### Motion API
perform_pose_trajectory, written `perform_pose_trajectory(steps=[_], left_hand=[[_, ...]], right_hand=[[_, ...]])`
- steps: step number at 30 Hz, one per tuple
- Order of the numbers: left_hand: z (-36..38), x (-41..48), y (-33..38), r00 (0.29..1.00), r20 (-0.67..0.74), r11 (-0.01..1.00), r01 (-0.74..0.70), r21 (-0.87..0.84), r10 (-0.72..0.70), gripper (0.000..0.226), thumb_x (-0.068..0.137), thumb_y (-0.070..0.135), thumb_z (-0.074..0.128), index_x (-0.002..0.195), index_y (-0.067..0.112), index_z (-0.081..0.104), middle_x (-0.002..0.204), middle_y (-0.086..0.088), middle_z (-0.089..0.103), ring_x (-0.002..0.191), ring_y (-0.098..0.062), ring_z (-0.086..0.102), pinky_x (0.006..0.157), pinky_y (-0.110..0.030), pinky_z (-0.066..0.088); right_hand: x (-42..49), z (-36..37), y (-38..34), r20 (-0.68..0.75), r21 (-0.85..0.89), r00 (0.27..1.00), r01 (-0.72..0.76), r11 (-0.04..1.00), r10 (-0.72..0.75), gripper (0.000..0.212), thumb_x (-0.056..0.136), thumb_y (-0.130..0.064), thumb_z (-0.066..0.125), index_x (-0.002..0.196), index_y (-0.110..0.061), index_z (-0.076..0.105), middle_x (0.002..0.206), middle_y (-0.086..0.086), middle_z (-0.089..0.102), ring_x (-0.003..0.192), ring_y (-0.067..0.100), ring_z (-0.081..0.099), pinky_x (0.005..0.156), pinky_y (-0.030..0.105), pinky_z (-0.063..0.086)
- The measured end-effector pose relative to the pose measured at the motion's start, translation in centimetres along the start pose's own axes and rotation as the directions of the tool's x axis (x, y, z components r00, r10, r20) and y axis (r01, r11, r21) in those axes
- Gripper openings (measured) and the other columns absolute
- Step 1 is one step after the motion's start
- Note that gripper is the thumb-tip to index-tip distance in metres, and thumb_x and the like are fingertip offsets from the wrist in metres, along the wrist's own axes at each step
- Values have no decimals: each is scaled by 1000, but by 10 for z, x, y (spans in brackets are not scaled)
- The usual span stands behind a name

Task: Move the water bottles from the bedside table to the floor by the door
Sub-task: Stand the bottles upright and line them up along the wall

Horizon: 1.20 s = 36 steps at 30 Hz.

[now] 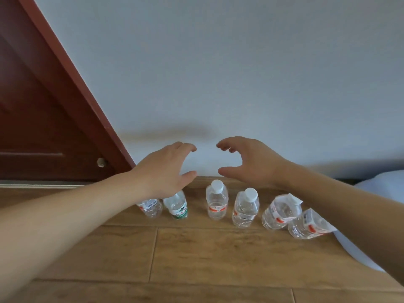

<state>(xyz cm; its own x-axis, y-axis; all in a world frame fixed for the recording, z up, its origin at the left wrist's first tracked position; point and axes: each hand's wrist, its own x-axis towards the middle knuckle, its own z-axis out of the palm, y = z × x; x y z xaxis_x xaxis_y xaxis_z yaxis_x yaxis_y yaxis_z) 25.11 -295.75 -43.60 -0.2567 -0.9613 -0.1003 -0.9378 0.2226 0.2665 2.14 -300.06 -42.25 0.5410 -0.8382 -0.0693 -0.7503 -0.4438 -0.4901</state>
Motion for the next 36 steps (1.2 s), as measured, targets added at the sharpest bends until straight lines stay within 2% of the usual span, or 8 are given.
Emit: perform_pose_trajectory(steps=[8, 13, 17, 22, 27, 31, 33, 36], left_hand=[[-14, -27, -44, 996, 5, 996, 91, -4, -91, 58, 95, 50, 54, 146, 31, 35, 146, 10, 43, 130, -11, 45, 106, -33, 39], [-5, -54, -84, 975, 9, 975, 220, -42, -220, 55, 93, 47, 58, 143, 28, 42, 143, 10, 46, 129, -12, 47, 102, -30, 37], [15, -69, -109, 958, 63, 960, 280, -4, -279, 39, 88, 46, 62, 123, 31, 52, 120, 12, 54, 111, -14, 56, 91, -37, 47], [25, -67, -120, 964, 57, 965, 261, -16, -259, 35, 86, 43, 64, 118, 35, 52, 114, 14, 53, 105, -12, 56, 89, -40, 48], [29, -56, -123, 970, 109, 975, 220, -7, -218, 48, 91, 41, 62, 136, 30, 49, 129, 9, 52, 118, -16, 52, 97, -38, 44], [39, -53, -127, 979, 145, 990, 140, 22, -142, 37, 94, 32, 58, 130, 25, 54, 116, 3, 56, 107, -18, 55, 89, -35, 45], [45, -54, -132, 987, 117, 994, 112, 12, -113, 33, 95, 29, 58, 127, 24, 58, 108, 8, 53, 98, -14, 53, 84, -31, 44], [49, -57, -141, 990, 74, 993, 121, -20, -119, 31, 94, 28, 61, 124, 22, 61, 101, 13, 44, 91, -10, 47, 78, -26, 36]], right_hand=[[38, 28, -38, 43, 55, 998, 51, 997, -53, 58, 82, -44, 70, 135, -33, 50, 128, -15, 55, 113, 4, 52, 91, 21, 40], [60, 62, -59, 111, 76, 990, 76, 994, -84, 56, 82, -44, 71, 133, -31, 52, 128, -13, 56, 113, 8, 54, 91, 24, 44], [69, 87, -67, 190, 50, 974, 118, 992, -125, 55, 83, -44, 69, 133, -31, 51, 130, -13, 55, 114, 8, 53, 95, 26, 44], [80, 100, -73, 258, -5, 951, 175, 985, -168, 56, 85, -41, 67, 136, -30, 48, 134, -12, 52, 118, 9, 50, 100, 26, 41], [85, 115, -74, 284, -37, 949, 152, 988, -135, 54, 84, -39, 68, 134, -30, 50, 133, -11, 54, 118, 11, 52, 100, 30, 43], [84, 129, -72, 318, -109, 939, 171, 979, -129, 46, 83, -31, 67, 128, -31, 57, 123, -10, 57, 113, 14, 53, 92, 28, 43], [82, 134, -68, 325, -157, 936, 192, 969, -133, 38, 83, -28, 66, 120, -34, 62, 112, -8, 57, 105, 16, 54, 84, 28, 43], [78, 139, -68, 321, -178, 937, 205, 962, -140, 34, 80, -26, 66, 114, -34, 65, 105, -7, 57, 97, 18, 56, 81, 31, 47]])
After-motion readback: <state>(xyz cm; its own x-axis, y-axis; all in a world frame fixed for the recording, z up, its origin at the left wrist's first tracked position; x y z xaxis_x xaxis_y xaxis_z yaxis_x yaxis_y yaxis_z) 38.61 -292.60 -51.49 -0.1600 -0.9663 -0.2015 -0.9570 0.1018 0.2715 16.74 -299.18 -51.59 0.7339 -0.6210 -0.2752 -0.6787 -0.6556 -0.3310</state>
